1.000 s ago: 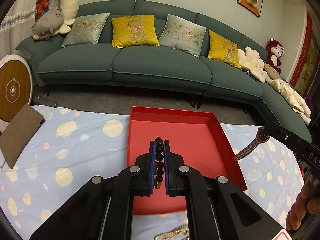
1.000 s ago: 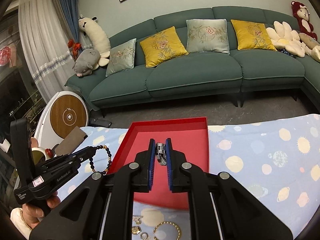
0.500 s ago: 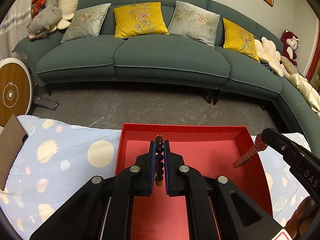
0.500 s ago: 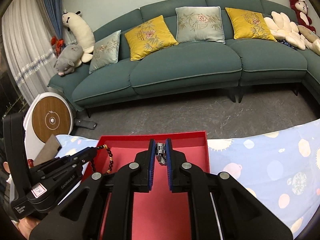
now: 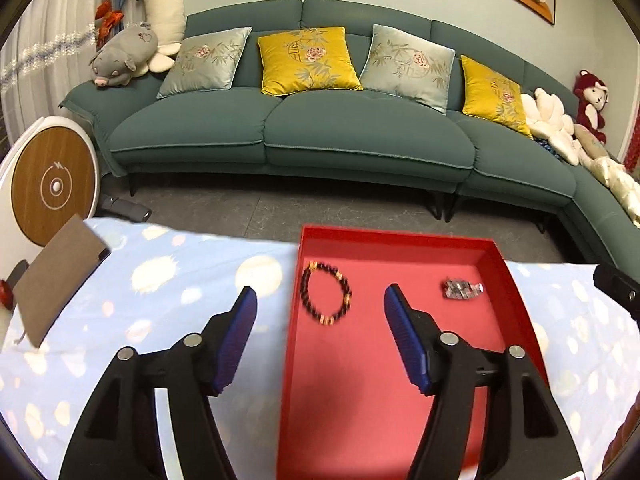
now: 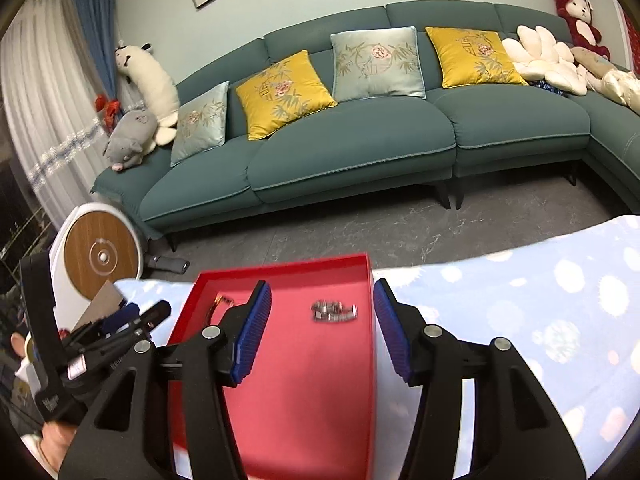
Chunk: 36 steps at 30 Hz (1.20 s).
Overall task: Organize jewelry
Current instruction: 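Carry both pieces into the red box and open both tools, then lower the right tool onto the gold bangle and close it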
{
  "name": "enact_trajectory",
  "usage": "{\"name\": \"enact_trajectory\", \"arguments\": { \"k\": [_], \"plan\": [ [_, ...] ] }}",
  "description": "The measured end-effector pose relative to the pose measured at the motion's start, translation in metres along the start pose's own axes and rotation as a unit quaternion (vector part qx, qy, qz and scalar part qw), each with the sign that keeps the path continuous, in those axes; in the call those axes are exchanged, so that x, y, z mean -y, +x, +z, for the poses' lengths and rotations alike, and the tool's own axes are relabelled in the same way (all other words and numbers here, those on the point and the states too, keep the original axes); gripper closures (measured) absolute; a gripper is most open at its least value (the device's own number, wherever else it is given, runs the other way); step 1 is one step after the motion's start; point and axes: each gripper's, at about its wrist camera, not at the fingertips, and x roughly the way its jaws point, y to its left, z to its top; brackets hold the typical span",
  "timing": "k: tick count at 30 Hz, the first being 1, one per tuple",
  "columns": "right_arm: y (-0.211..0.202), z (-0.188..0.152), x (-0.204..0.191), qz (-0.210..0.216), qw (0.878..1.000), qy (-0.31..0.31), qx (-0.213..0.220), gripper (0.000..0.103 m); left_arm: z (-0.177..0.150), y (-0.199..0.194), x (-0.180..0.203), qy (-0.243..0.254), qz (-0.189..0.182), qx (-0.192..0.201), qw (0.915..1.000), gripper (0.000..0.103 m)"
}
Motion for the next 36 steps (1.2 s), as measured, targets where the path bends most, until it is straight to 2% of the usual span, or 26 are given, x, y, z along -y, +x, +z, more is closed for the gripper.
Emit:
{"name": "enact_trajectory", "arguments": {
  "k": [5, 10, 17, 19, 22, 27, 29, 31, 36],
  "plan": [
    [-0.055, -0.039, -0.008, 0.004, 0.999, -0.016, -0.029, 0.051, -0.044, -0.053, -0.021, -0.006, 0.003, -0.02, 0.9998, 0.037],
    [-0.094, -0.091, -0.011, 0.007, 0.999, 0.013, -0.047, 0.051, -0.099, -0.085, -0.031, -0.008, 0.015, -0.051, 0.9986, 0.037],
    [-0.101, -0.147, -0.017, -0.008, 0.997, 0.004, -0.076, 0.051, -0.159, -0.099, -0.041, -0.036, 0.001, -0.098, 0.9946, 0.037],
    [-0.093, -0.153, -0.02, -0.015, 0.996, -0.009, -0.083, 0.051, -0.167, -0.096, -0.038, -0.031, 0.0, -0.105, 0.994, 0.037],
    [-0.084, -0.16, -0.025, -0.026, 0.996, -0.026, -0.087, 0.051, -0.177, -0.093, -0.034, -0.01, 0.016, -0.102, 0.9946, 0.037],
    [-0.06, -0.164, -0.039, -0.029, 0.994, -0.05, -0.091, 0.052, -0.174, -0.084, -0.034, -0.016, 0.01, -0.105, 0.9943, 0.037],
    [-0.049, -0.166, -0.046, -0.034, 0.993, -0.068, -0.094, 0.059, -0.171, -0.079, -0.035, -0.019, 0.01, -0.107, 0.994, 0.037],
    [-0.038, -0.169, -0.049, -0.04, 0.991, -0.08, -0.1, 0.061, -0.169, -0.076, -0.036, -0.024, 0.013, -0.108, 0.9938, 0.037],
    [-0.022, -0.172, -0.042, -0.043, 0.99, -0.064, -0.118, 0.062, -0.164, -0.069, -0.038, -0.03, 0.017, -0.105, 0.9939, 0.037]
  ]
}}
